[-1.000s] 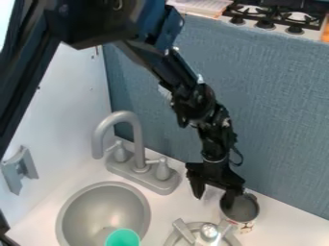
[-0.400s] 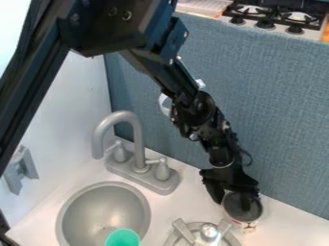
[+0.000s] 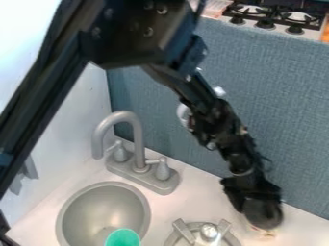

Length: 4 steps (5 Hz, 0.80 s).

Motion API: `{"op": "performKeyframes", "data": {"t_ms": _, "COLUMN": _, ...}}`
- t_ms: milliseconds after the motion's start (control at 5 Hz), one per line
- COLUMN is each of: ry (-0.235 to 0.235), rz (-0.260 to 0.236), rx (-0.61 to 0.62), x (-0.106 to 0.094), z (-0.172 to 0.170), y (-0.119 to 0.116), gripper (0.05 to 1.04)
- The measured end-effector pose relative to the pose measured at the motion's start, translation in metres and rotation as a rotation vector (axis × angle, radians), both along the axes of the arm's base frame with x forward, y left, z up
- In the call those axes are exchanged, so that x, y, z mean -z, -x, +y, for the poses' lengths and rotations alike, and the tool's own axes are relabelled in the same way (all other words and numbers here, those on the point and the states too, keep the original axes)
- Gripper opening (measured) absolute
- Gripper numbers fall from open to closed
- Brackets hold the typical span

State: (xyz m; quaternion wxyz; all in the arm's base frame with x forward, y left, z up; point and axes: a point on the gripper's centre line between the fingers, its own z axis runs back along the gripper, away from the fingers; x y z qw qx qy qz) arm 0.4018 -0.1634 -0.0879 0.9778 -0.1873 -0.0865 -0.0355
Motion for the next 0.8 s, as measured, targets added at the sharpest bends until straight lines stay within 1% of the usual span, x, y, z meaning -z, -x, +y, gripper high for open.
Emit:
{"op": "performKeyframes", "data": {"t_ms": 200, "ry": 0.028, "rz": 0.005, "rx": 0.084, "x": -0.01, "z": -0.045, "y": 0.01, "gripper": 1.0}}
{"op": "performKeyframes", "data": {"t_ms": 400, "ry": 0.056, "rz": -0.001, "rx": 0.132, "x": -0.012, "z": -0.072, "y": 0.008, "gripper": 1.0}}
{"op": "performKeyframes", "data": {"t_ms": 600, "ry": 0.03, "rz": 0.015, "rx": 0.118, "x": -0.01, "z": -0.074, "y": 0.012, "gripper": 1.0}}
{"op": "performKeyframes", "data": {"t_ms": 800, "ry": -0.121, "rz": 0.047, "rx": 0.053, "x": -0.012, "z": -0.05, "y": 0.016, "gripper": 1.0}}
